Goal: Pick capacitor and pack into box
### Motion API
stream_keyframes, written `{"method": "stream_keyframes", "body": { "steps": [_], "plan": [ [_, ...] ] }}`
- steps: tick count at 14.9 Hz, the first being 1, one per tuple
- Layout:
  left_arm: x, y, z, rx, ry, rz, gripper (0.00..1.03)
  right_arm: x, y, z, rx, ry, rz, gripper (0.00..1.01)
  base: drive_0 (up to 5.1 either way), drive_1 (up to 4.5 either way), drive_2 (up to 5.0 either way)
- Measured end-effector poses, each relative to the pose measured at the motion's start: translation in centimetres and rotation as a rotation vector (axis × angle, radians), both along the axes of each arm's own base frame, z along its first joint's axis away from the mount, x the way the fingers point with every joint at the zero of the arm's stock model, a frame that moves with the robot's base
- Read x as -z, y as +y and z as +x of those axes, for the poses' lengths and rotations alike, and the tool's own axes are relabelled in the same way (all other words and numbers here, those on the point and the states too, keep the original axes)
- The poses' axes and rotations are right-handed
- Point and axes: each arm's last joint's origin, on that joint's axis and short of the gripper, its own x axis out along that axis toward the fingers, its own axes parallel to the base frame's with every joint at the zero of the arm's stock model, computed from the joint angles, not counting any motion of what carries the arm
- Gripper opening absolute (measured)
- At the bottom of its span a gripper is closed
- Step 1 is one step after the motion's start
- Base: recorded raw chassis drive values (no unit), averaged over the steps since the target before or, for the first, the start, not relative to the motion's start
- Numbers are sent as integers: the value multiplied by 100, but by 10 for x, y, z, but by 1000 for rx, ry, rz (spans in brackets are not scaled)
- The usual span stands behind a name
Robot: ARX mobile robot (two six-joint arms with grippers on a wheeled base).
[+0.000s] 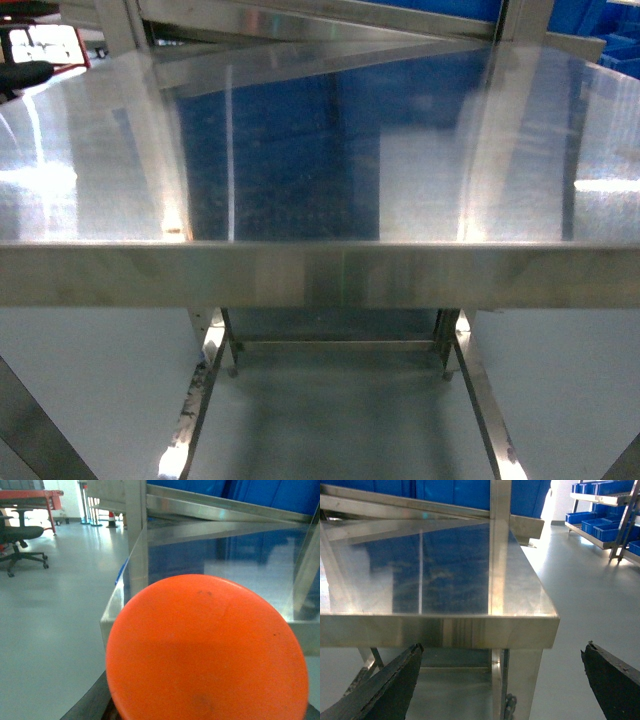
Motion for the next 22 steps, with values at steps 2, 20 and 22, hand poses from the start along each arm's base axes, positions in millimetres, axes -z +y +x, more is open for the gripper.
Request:
{"method": "stream_keyframes", "body": {
  "steps": [2,20,22],
  "plan": [
    [0,0,0,0,-1,0,44,0,0,0,0,-1,1,98,0,0,0],
    [0,0,0,0,1,0,44,0,0,0,0,0,0,98,0,0,0],
    [0,0,0,3,-2,1,44,0,0,0,2,0,0,98,-491,330,152]
  ]
}}
